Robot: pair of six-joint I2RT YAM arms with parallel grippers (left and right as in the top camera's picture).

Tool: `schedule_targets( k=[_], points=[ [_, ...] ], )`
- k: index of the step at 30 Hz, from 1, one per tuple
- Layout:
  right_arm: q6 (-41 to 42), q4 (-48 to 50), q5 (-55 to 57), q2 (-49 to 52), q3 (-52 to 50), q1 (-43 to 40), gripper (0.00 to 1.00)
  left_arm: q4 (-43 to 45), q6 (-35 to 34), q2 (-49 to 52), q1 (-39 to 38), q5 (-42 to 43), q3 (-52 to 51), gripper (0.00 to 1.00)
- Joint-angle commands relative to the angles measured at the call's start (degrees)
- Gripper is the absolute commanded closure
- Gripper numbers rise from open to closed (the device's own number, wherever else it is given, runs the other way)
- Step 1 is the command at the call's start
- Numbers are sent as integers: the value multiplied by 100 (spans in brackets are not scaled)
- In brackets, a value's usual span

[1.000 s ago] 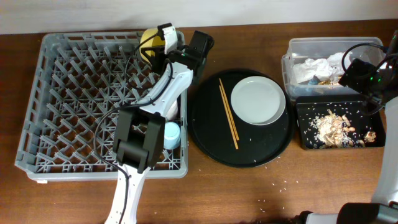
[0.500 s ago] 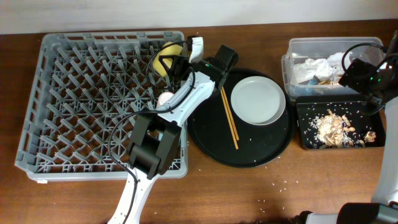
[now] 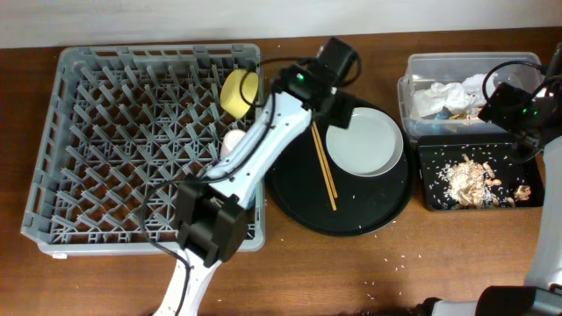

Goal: Sort waste into correct bins and load items into the dishwasher rack
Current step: 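Grasp the white plate edge with the left gripper, then lift the white plate and carry it over the rack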

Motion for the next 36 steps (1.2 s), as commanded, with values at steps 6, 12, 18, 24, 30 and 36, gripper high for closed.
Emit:
schedule_targets(
  k=[6, 12, 18, 24, 30, 36],
  points=[
    [68, 4, 94, 22, 9, -7, 2, 726, 1073, 1108, -120, 721, -133, 18],
    [68, 4, 94, 22, 9, -7, 1, 1058, 1069, 1296, -160, 723, -133, 41],
    [68, 4, 94, 22, 7, -7, 1, 1043, 1067, 1539, -160, 785, -133, 59],
    [68, 4, 92, 22, 7, -7, 1, 920, 1021, 1526, -160, 785, 15, 99],
    [68, 4, 92, 22, 9, -7, 2, -811, 1027, 1043, 87, 262, 2288, 99],
    [68, 4, 94, 22, 9, -7, 1, -2413, 1029, 476, 595, -3263, 4179, 100]
  ],
)
